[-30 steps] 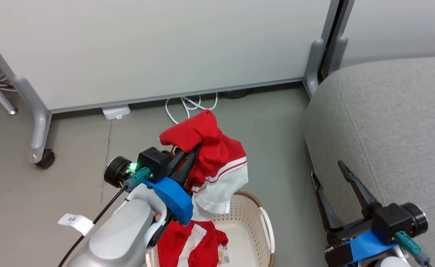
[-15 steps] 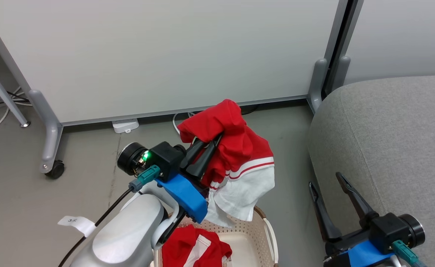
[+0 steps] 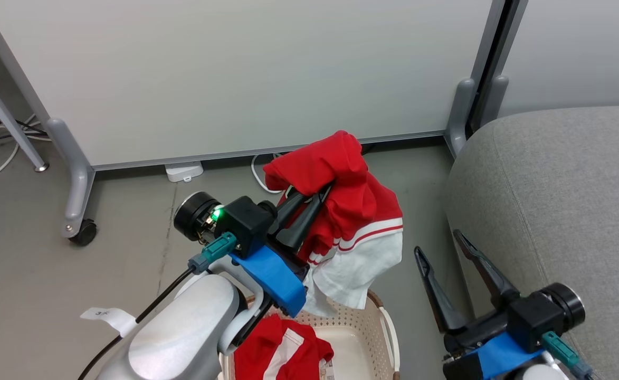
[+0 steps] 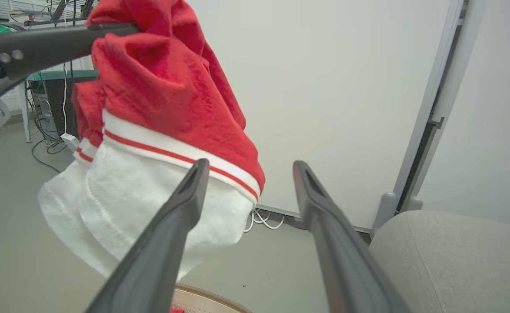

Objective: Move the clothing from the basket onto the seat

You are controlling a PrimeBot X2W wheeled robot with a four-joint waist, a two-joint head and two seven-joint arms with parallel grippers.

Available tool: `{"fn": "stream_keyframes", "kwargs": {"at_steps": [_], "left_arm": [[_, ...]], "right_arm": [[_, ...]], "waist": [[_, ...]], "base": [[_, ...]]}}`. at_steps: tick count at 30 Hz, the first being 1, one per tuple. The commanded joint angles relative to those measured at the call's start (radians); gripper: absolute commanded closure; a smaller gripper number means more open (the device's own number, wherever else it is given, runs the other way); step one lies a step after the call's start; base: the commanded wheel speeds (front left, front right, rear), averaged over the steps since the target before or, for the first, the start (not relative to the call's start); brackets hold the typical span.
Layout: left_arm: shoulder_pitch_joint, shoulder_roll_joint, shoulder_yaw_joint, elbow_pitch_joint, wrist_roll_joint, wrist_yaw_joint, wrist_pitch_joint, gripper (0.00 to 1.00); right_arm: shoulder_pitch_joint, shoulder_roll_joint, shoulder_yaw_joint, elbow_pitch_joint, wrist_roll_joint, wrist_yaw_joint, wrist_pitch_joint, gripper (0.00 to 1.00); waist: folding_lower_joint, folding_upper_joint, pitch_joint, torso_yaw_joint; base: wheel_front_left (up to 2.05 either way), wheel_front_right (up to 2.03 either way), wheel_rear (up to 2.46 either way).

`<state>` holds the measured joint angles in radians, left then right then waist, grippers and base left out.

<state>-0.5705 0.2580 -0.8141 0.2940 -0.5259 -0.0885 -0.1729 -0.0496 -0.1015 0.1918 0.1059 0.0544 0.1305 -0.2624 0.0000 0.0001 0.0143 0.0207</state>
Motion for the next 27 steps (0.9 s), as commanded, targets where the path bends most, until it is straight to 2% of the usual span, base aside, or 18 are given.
{"fn": "stream_keyframes", "kwargs": {"at_steps": [1,7,14,19,25,27], "left_arm": [[0.007,0.005,0.001,-0.009,0.007,0.005,0.002,1.0],[-0.011,-0.001,-0.004,-0.016,0.008,0.009,0.0,1.0],[-0.04,-0.023,-0.017,-0.008,0.014,0.007,-0.007,1.0],[-0.059,-0.038,-0.027,0.002,0.018,0.004,-0.007,1.0],[-0.073,-0.066,-0.043,0.01,0.016,0.003,-0.016,1.0],[-0.077,-0.075,-0.049,0.013,0.015,0.002,-0.016,1.0]], "right_arm": [[-0.029,-0.013,0.014,-0.008,0.004,0.0,-0.004,0.0],[-0.108,-0.035,0.124,0.001,0.011,0.0,-0.004,0.0],[-0.199,-0.003,0.224,0.071,0.0,0.0,-0.004,0.0],[-0.251,0.03,0.237,0.129,0.002,0.0,-0.004,0.0],[-0.291,0.05,0.197,0.206,-0.043,0.0,-0.004,0.0],[-0.304,0.051,0.194,0.222,-0.025,0.0,-0.004,0.0]], "waist": [[0.0,-0.0001,0.003,0.0],[0.0,-0.0001,0.023,0.006],[0.0,-0.0001,0.047,0.019],[0.0,-0.0001,0.059,0.027],[0.0,-0.0001,0.068,0.036],[0.0,-0.0001,0.07,0.04]], "base": [[0.0,0.0,0.0],[0.0,0.0,0.0],[0.0,0.0,0.0],[0.0,0.0,0.0],[0.0,0.0,0.0],[0.0,0.0,0.0]]}}
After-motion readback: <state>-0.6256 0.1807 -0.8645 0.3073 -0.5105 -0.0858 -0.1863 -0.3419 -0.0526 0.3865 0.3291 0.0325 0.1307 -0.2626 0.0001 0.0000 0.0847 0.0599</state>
